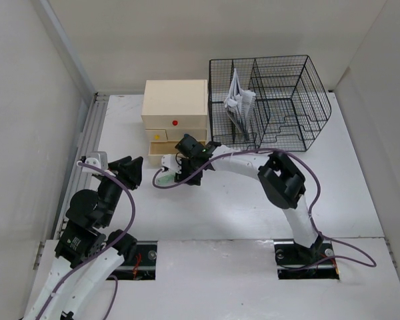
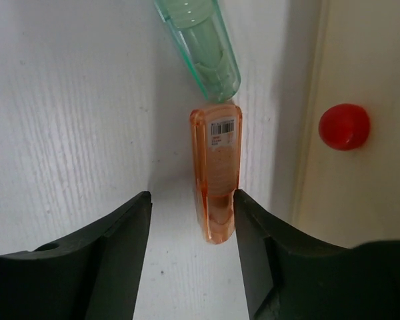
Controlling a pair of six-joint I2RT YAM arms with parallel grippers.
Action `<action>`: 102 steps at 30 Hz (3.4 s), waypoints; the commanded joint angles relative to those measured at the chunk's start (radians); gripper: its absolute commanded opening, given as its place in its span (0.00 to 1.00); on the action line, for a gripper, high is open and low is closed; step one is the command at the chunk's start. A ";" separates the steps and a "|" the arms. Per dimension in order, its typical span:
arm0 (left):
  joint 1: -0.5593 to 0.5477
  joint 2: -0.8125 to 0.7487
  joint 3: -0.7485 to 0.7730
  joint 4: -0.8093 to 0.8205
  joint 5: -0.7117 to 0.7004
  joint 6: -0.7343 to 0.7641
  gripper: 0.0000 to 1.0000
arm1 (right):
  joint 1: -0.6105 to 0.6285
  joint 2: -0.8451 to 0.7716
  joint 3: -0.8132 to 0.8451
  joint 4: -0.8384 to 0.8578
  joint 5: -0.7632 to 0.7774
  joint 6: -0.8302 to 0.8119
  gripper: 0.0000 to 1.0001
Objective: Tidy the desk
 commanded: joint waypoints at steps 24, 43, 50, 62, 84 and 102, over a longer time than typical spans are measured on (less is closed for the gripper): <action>-0.005 -0.012 0.008 0.040 0.007 0.012 0.41 | -0.002 0.172 0.166 -0.337 -0.180 -0.137 0.42; -0.005 -0.021 0.008 0.040 -0.003 0.012 0.43 | -0.002 -0.116 0.168 -0.138 -0.059 0.015 0.00; -0.005 -0.021 -0.001 0.040 -0.003 0.002 0.44 | -0.002 -0.265 0.045 0.103 0.192 0.070 0.00; -0.005 -0.012 -0.001 0.040 -0.003 0.002 0.44 | -0.011 -0.141 0.068 0.227 0.547 0.111 0.00; -0.005 -0.032 -0.001 0.040 -0.012 0.002 0.45 | -0.021 -0.127 0.152 -0.016 -0.325 -0.045 0.49; -0.005 -0.051 -0.001 0.040 -0.012 0.002 0.45 | 0.010 0.247 0.540 -0.156 -0.334 -0.102 0.55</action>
